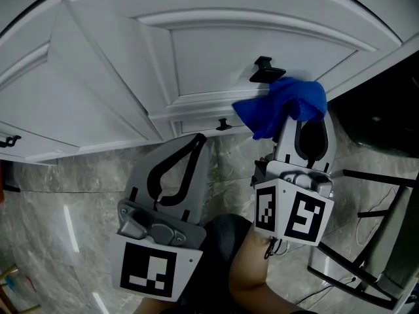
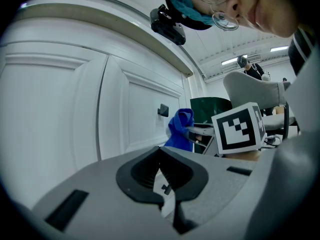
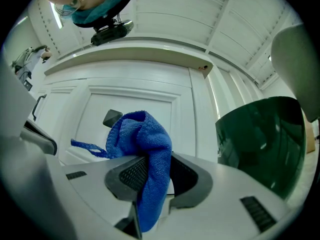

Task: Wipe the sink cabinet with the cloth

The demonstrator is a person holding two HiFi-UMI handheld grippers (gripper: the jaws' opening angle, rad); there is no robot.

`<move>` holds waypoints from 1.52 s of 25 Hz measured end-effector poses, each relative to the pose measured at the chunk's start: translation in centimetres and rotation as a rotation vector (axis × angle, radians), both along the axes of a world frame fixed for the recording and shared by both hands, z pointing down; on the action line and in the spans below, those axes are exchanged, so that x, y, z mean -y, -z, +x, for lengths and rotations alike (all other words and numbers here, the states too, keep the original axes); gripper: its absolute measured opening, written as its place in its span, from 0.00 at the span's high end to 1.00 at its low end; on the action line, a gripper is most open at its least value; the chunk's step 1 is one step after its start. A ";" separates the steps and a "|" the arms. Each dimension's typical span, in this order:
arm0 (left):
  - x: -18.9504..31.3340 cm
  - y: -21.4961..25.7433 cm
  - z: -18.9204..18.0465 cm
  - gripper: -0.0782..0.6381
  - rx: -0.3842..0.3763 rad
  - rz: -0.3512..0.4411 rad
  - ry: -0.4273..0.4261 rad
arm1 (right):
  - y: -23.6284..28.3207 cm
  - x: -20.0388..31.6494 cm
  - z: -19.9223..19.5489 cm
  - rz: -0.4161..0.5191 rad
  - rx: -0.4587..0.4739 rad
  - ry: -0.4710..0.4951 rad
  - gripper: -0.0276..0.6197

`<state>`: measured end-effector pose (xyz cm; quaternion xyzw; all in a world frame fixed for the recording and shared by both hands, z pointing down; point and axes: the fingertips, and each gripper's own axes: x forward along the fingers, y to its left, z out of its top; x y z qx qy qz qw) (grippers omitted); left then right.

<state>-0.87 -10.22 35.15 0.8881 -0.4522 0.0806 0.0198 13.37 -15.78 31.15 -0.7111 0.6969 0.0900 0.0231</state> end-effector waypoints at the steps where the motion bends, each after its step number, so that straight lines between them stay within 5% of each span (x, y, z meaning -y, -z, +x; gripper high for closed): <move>1: 0.0 0.0 0.0 0.89 0.001 0.000 0.000 | 0.0 0.0 0.1 -0.001 0.003 -0.003 0.78; 38: 0.6 -0.1 -0.5 0.89 -0.008 -0.004 0.025 | -1.7 -0.1 6.8 -0.002 0.054 -0.231 0.78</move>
